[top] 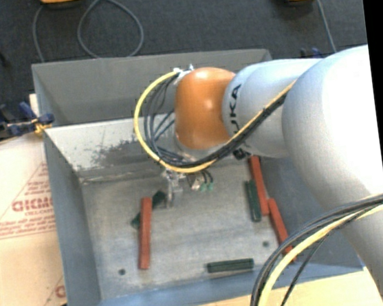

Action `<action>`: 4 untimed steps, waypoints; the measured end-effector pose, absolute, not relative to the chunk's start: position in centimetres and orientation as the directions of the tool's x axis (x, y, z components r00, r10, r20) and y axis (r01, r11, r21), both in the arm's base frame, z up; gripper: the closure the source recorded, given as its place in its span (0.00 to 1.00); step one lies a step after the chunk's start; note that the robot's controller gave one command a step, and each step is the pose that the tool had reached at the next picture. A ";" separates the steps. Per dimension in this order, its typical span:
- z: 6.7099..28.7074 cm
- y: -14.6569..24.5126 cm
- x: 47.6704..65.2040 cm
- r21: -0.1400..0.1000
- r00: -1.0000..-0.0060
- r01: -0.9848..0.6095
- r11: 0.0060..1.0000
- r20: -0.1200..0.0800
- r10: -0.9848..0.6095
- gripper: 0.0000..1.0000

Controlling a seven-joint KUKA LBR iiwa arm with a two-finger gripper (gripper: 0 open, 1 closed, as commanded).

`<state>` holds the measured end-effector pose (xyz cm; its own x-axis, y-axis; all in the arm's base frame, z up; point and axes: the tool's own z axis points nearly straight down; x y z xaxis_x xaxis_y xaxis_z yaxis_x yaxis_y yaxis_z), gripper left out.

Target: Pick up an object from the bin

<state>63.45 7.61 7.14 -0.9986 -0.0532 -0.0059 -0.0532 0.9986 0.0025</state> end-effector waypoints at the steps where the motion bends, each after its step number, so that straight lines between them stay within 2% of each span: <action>1: 9.9 10.5 62.0 0.000 -0.974 -0.227 0.974 -0.005 -0.227 1.00; 2: 10.0 9.8 62.2 -0.003 -0.878 -0.478 0.878 -0.006 -0.478 1.00; 3: 10.0 9.9 62.2 -0.001 -0.880 -0.476 0.880 -0.007 -0.476 0.00; 4: 7.1 16.6 64.1 0.002 -0.951 -0.310 0.951 -0.007 -0.310 0.00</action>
Offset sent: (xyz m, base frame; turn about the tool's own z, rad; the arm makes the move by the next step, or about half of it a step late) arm -0.0162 0.0291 0.0252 -0.1770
